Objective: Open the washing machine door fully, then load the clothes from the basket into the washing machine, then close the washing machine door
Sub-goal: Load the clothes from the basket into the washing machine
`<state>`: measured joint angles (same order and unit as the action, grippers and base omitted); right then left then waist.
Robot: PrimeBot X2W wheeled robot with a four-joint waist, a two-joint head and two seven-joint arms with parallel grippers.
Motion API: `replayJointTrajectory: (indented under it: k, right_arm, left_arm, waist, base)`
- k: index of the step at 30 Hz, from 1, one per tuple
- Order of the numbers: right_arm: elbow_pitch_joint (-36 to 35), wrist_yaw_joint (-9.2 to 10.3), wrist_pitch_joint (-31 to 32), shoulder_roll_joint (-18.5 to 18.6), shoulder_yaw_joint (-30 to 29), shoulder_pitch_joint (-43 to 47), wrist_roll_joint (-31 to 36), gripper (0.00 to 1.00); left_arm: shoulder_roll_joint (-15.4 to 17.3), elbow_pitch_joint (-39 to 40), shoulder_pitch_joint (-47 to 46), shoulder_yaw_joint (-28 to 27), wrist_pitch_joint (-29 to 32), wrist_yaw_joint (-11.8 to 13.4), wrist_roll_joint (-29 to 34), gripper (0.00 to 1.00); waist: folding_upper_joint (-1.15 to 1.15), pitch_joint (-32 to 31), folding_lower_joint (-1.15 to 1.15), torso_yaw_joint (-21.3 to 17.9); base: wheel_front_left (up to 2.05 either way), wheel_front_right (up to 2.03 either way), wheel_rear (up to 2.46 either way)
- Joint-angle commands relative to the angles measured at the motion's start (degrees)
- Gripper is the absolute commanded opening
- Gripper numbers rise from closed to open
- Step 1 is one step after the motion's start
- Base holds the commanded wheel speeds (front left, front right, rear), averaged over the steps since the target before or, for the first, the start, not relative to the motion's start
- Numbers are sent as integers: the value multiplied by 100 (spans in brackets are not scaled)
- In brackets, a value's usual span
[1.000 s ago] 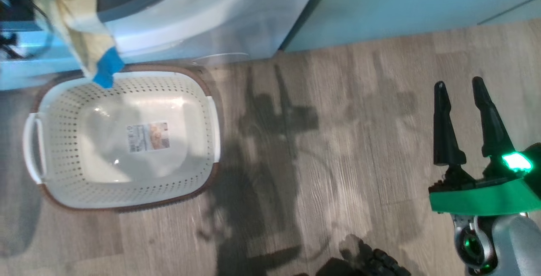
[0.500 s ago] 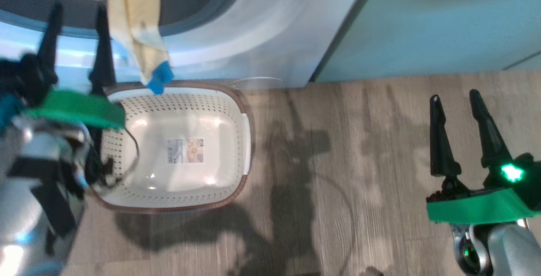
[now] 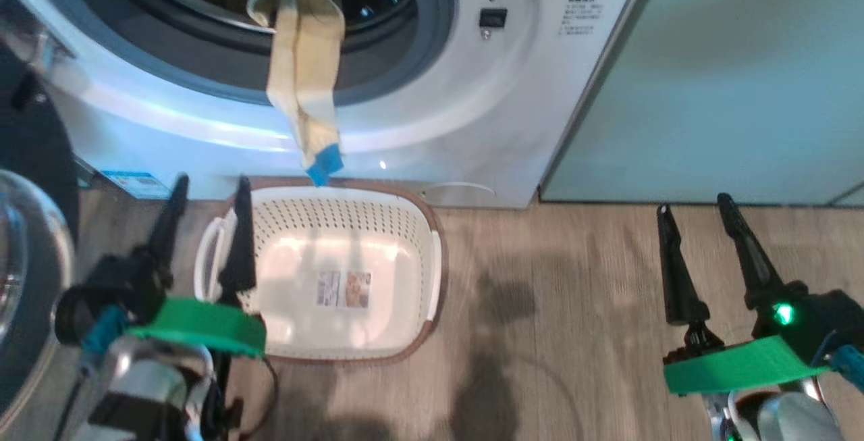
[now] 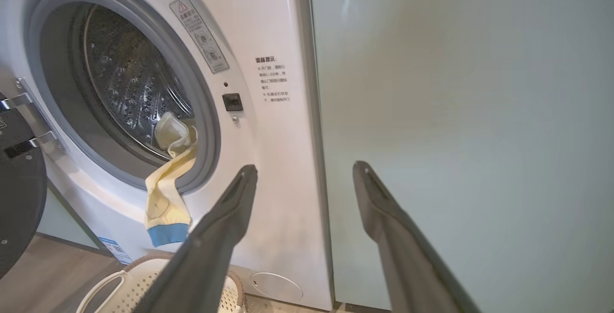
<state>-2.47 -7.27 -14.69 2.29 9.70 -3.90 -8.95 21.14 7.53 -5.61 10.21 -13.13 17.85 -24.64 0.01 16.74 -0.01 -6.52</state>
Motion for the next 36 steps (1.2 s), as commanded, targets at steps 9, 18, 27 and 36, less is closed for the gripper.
replayJointTrajectory:
  k: [9,18,27,36]
  right_arm:
    - [0,-22,-31,59,183,289,83,100]
    - [46,-22,-31,59,233,586,49,100]
    - [31,-22,-31,59,235,619,46,100]
    - [-7,-22,-31,59,242,588,31,100]
  left_arm:
    - [-111,196,486,-10,-103,68,60,100]
    - [-210,94,799,70,-143,17,29,100]
    - [-198,63,809,45,-159,-19,34,100]
    - [-239,-47,712,78,-159,-79,-23,100]
  waist:
    - [-1,-799,1,312]
    - [-1,-1193,1,315]
    - [-1,-1224,1,277]
    - [-1,-1127,1,257]
  base:
    - [0,0,0]
    - [0,0,0]
    - [0,0,0]
    - [0,0,0]
